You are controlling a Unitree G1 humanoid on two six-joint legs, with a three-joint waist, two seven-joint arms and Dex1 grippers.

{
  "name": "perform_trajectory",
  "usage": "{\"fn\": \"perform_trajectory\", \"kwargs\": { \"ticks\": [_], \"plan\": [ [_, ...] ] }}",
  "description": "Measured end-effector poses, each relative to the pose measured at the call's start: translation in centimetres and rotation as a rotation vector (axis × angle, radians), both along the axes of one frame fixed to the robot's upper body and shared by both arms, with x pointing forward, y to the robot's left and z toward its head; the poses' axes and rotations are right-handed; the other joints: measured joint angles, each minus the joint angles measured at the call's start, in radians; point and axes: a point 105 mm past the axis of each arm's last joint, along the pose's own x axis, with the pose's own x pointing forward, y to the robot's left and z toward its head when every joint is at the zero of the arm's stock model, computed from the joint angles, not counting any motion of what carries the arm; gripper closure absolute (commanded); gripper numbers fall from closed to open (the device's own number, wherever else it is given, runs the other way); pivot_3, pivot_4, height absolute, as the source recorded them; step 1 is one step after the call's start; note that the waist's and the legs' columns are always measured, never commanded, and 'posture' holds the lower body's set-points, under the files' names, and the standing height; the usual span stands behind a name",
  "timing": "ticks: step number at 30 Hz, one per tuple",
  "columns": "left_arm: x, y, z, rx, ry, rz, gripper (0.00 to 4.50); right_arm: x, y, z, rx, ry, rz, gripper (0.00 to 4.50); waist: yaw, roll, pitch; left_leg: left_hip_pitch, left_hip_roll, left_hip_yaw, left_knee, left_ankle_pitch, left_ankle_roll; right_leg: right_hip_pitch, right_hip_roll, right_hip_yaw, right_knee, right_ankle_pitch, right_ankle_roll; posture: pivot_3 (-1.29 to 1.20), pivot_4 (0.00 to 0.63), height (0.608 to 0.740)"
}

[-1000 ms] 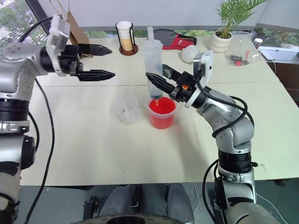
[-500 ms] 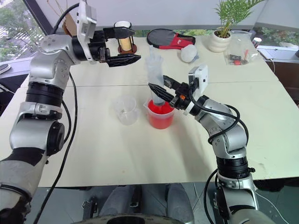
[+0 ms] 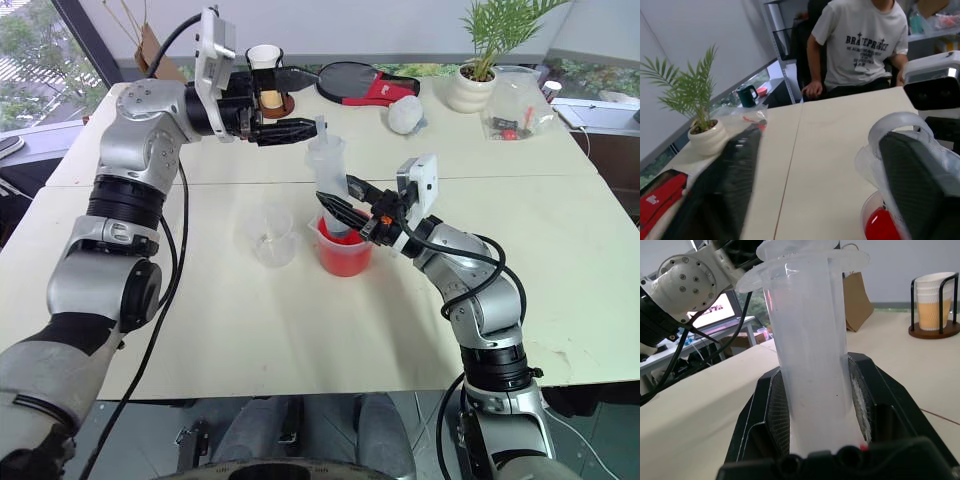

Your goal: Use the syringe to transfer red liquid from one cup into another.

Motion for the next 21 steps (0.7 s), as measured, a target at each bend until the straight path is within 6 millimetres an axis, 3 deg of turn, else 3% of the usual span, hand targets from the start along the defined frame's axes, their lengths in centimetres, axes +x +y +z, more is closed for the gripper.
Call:
{"fn": "perform_trajectory", "kwargs": {
  "ticks": [4,5,21],
  "plan": [
    [-0.4,-0.8,-0.5,0.007,0.011,-0.047,4.31,0.3,-0.4,0.0,0.000,-0.006,-0.032,3.13,-0.002,0.000,0.000,0.000,0.000,0.000,0.000,0.000,0.000,0.000,0.000,0.000,0.000,0.000,0.000,0.00,0.150,0.740],
    [-0.4,-1.0,-0.5,0.009,0.013,-0.056,4.42,0.4,-0.5,0.0,-0.002,-0.012,-0.043,3.13,-0.002,0.000,0.000,0.000,0.000,0.000,0.000,0.000,0.000,0.000,0.000,0.000,0.000,0.000,0.000,0.00,0.150,0.740],
    [-0.3,-1.3,0.5,0.007,0.016,-0.060,4.42,0.6,-0.7,-0.2,0.020,-0.059,-0.071,3.13,-0.003,0.000,0.000,0.000,0.000,0.000,0.000,0.000,0.000,0.000,0.000,0.000,0.000,0.000,0.000,0.00,0.150,0.740]
  ]
}}
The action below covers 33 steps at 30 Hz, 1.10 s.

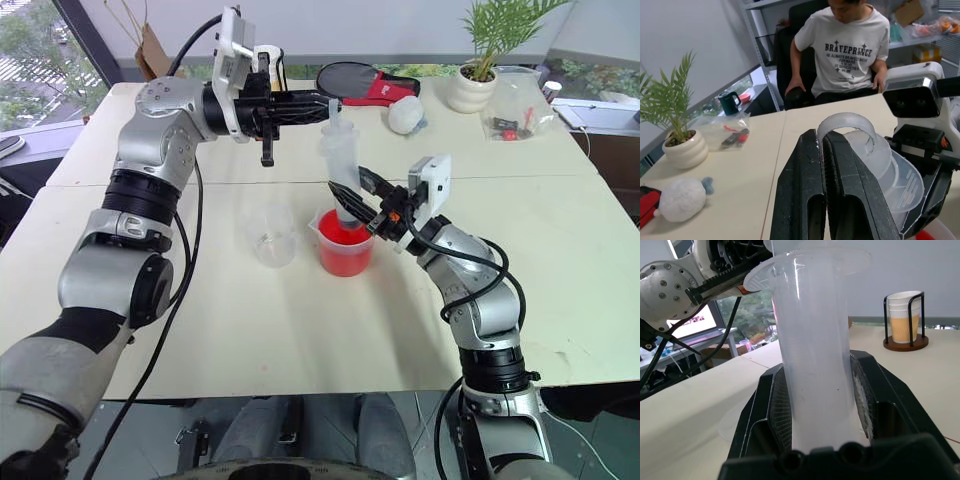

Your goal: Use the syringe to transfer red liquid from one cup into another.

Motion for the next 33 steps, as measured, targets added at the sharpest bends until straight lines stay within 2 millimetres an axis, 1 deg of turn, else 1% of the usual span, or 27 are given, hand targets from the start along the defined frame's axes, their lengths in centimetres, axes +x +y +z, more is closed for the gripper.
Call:
{"fn": "perform_trajectory", "kwargs": {
  "ticks": [8,14,17,18,19,21,24,27,29,31,33],
  "plan": [
    [0.1,0.0,0.1,-0.001,0.008,-0.001,4.42,-0.1,0.1,-0.5,0.007,0.012,-0.003,3.13,0.000,0.000,0.000,0.000,0.000,0.000,0.000,0.000,0.000,0.000,0.000,0.000,0.000,0.000,0.000,0.00,0.150,0.740],
    [0.1,0.1,0.4,-0.010,0.012,0.003,4.42,0.1,0.1,-0.4,0.006,0.006,-0.004,3.13,0.000,0.000,0.000,0.000,0.000,0.000,0.000,0.000,0.000,0.000,0.000,0.000,0.000,0.000,0.000,0.00,0.150,0.740],
    [0.2,0.5,0.8,-0.028,0.010,0.016,3.61,0.4,0.4,0.0,0.004,-0.002,0.006,3.13,-0.001,0.000,0.000,0.000,0.000,0.000,0.000,0.000,0.000,0.000,0.000,0.000,0.000,0.000,0.000,0.00,0.150,0.740],
    [0.3,0.8,1.0,-0.033,0.011,0.027,3.12,0.3,0.6,0.0,0.003,-0.001,0.015,3.13,-0.001,0.000,0.000,0.000,0.000,0.000,0.000,0.000,0.000,0.000,0.000,0.000,0.000,0.000,0.000,0.00,0.150,0.740],
    [0.4,1.3,1.1,-0.028,0.020,0.042,2.60,0.4,0.8,0.1,0.002,0.002,0.023,3.13,-0.003,0.000,0.000,0.000,0.000,0.000,0.000,0.000,0.000,0.000,0.000,0.000,0.000,0.000,0.000,0.00,0.150,0.740],
    [0.3,2.1,1.4,-0.022,0.035,0.054,2.60,0.3,1.2,0.2,0.003,0.008,0.038,3.13,-0.005,0.000,0.000,0.000,0.000,0.000,0.000,0.000,0.000,-0.001,0.000,0.000,0.001,0.000,0.000,0.00,0.150,0.740],
    [-0.2,4.0,1.2,-0.019,0.097,0.064,2.60,0.4,1.4,0.3,0.002,0.018,0.049,3.13,-0.006,0.000,0.000,0.000,0.001,-0.001,0.000,0.000,0.000,-0.001,0.001,0.000,0.001,0.000,0.000,0.00,0.150,0.740],
    [-0.8,6.1,0.2,0.003,0.207,0.063,2.60,0.4,1.5,0.3,0.005,0.029,0.058,3.13,-0.005,0.000,0.000,0.000,0.001,0.000,0.000,0.000,0.000,-0.001,0.001,0.000,0.002,0.000,0.000,0.00,0.150,0.740],
    [-1.6,8.6,-0.8,0.041,0.298,0.074,2.60,0.5,1.3,0.5,0.003,0.025,0.052,3.13,-0.008,0.000,0.000,0.000,0.001,-0.001,0.000,0.000,0.000,-0.001,0.001,0.000,0.003,0.000,0.000,0.00,0.150,0.740],
    [-1.9,10.5,-1.7,0.063,0.360,0.116,2.60,0.7,0.9,0.7,0.008,0.019,0.035,3.13,-0.007,0.000,0.000,0.001,0.001,-0.001,0.000,0.000,-0.001,-0.001,0.001,0.000,0.003,0.000,0.000,0.00,0.150,0.740],
    [-1.7,11.9,-2.3,0.062,0.383,0.178,2.60,0.8,0.7,1.2,0.013,0.008,0.029,3.13,-0.001,0.000,0.000,0.000,0.001,-0.002,0.000,0.001,-0.001,-0.001,0.001,0.000,0.003,0.000,0.000,0.00,0.150,0.740]
  ]
}}
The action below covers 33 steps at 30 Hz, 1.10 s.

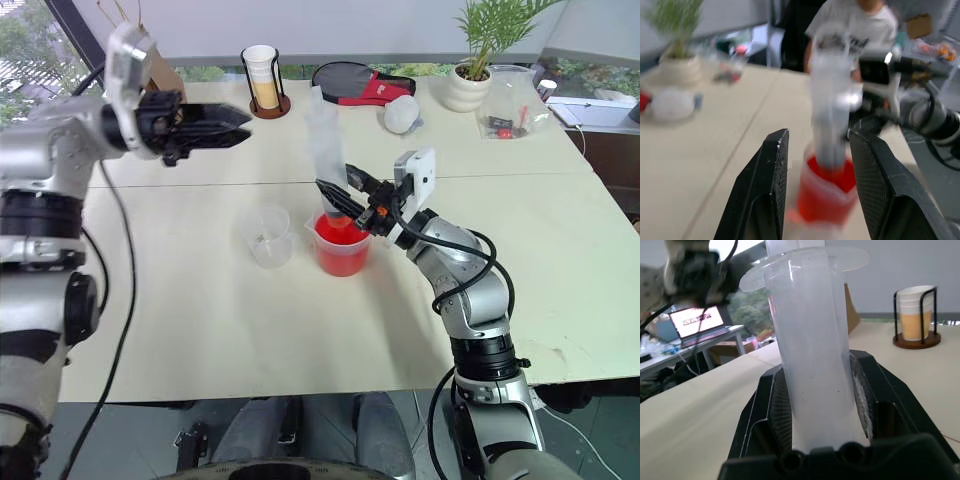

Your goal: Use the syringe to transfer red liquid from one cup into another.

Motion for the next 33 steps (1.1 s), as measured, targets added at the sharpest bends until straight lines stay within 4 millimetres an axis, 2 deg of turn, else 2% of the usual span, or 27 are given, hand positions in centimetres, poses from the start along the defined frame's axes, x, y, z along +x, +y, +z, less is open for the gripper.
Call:
{"fn": "perform_trajectory", "kwargs": {
  "ticks": [4,8,12,14,18,21,27,29,33],
  "plan": [
    [0.6,2.6,0.0,-0.038,-0.017,0.157,2.60,0.3,-0.5,1.6,0.016,-0.036,-0.009,3.13,0.003,0.000,0.000,0.000,0.000,0.000,0.000,0.000,0.000,0.000,-0.001,0.000,0.000,0.000,0.000,0.00,0.150,0.740],
    [0.5,3.7,0.2,-0.069,-0.051,0.241,2.60,0.8,-1.0,3.7,0.029,-0.061,-0.018,3.13,0.000,0.000,0.000,0.000,-0.001,0.000,0.000,0.000,0.000,0.000,-0.001,0.000,0.000,0.000,0.000,0.00,0.150,0.740],
    [0.2,4.3,-0.9,-0.059,-0.051,0.298,2.60,0.6,0.8,8.7,0.096,-0.150,0.050,3.13,-0.007,0.000,0.000,0.000,0.000,0.000,0.000,0.001,-0.002,-0.005,-0.001,0.001,0.008,0.000,0.000,0.00,0.150,0.740],
    [0.2,4.3,-0.9,-0.061,-0.058,0.311,2.60,0.1,2.4,9.7,0.147,-0.153,0.116,3.13,-0.006,-0.001,0.000,0.000,0.001,-0.001,-0.001,0.001,-0.002,-0.006,0.000,0.001,0.010,0.000,0.000,0.00,0.150,0.740],
    [0.0,4.4,-0.5,-0.070,-0.083,0.331,2.60,-0.7,6.8,7.8,0.182,-0.061,0.247,3.13,-0.005,-0.001,0.000,0.000,0.000,0.000,-0.001,0.002,-0.003,-0.006,-0.001,0.001,0.010,0.000,0.000,0.00,0.150,0.740],
    [0.0,4.6,-0.8,-0.067,-0.082,0.348,2.60,-0.7,8.4,6.5,0.179,-0.037,0.276,3.13,0.000,-0.001,0.000,0.000,-0.001,0.000,-0.001,0.002,-0.003,-0.006,-0.002,0.001,0.010,0.000,0.000,0.00,0.150,0.740],
    [-0.4,4.5,0.4,-0.061,-0.130,0.342,2.60,0.3,9.4,3.5,0.134,-0.011,0.277,3.13,-0.001,-0.001,0.000,0.000,-0.001,-0.001,-0.001,0.002,-0.003,-0.006,-0.001,0.001,0.010,0.000,0.000,0.00,0.150,0.740],
    [-0.5,4.1,1.4,-0.068,-0.161,0.322,2.60,0.6,9.4,2.7,0.125,0.002,0.271,3.13,-0.002,-0.001,0.000,0.000,-0.001,0.000,-0.001,0.002,-0.003,-0.006,-0.001,0.001,0.010,0.000,0.000,0.00,0.150,0.740],
    [-1.1,2.8,4.7,-0.093,-0.257,0.266,2.60,0.8,9.5,2.0,0.122,0.014,0.276,3.13,-0.005,-0.002,0.000,0.000,-0.001,0.000,-0.001,0.002,-0.003,-0.006,-0.001,0.001,0.010,0.000,0.000,0.00,0.150,0.740]
  ]
}}
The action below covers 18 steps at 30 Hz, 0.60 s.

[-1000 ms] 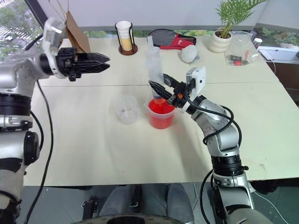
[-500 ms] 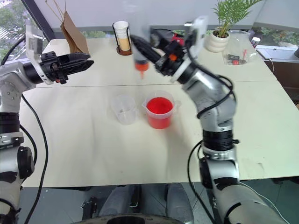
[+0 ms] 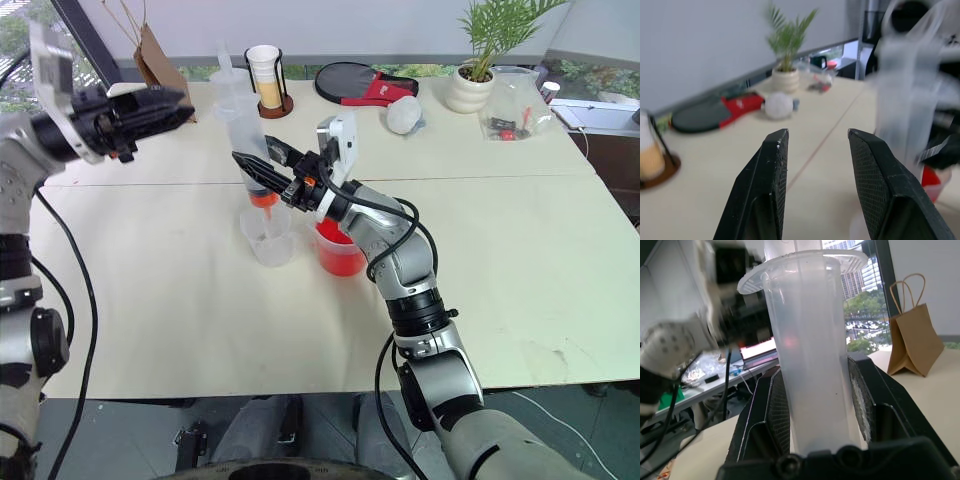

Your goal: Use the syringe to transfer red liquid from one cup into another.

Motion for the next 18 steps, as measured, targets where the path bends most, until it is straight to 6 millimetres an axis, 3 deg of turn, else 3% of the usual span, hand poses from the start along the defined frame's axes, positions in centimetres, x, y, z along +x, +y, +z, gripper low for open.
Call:
{"fn": "perform_trajectory", "kwargs": {
  "ticks": [4,14,17,18],
  "plan": [
    [-0.6,-2.0,2.0,0.008,-0.059,-0.093,2.60,0.2,0.3,-0.5,-0.001,0.012,0.002,3.13,-0.001,0.000,0.000,0.000,0.000,0.000,0.000,0.000,0.000,0.000,0.000,0.000,0.000,0.000,0.000,0.00,0.150,0.740],
    [0.3,-3.6,0.6,0.012,-0.007,-0.166,2.60,0.1,0.4,-1.1,-0.007,0.020,0.000,3.13,-0.001,0.000,0.000,0.000,0.000,0.000,0.000,0.000,0.000,0.000,0.000,0.000,0.000,0.000,0.000,0.00,0.150,0.740],
    [0.9,-4.1,0.4,0.021,-0.022,-0.163,3.44,0.1,0.4,-1.5,-0.016,0.027,0.001,3.13,0.002,0.000,0.000,0.000,0.000,0.000,0.000,0.000,0.000,0.000,0.000,0.000,0.000,0.000,0.000,0.00,0.150,0.740],
    [1.1,-4.3,0.3,0.022,-0.021,-0.170,3.94,0.0,0.6,-1.5,-0.017,0.025,0.005,3.13,0.001,0.000,0.000,0.000,0.000,0.000,0.000,0.000,0.000,0.000,0.000,0.000,0.000,0.000,0.000,0.00,0.150,0.740]
  ]
}}
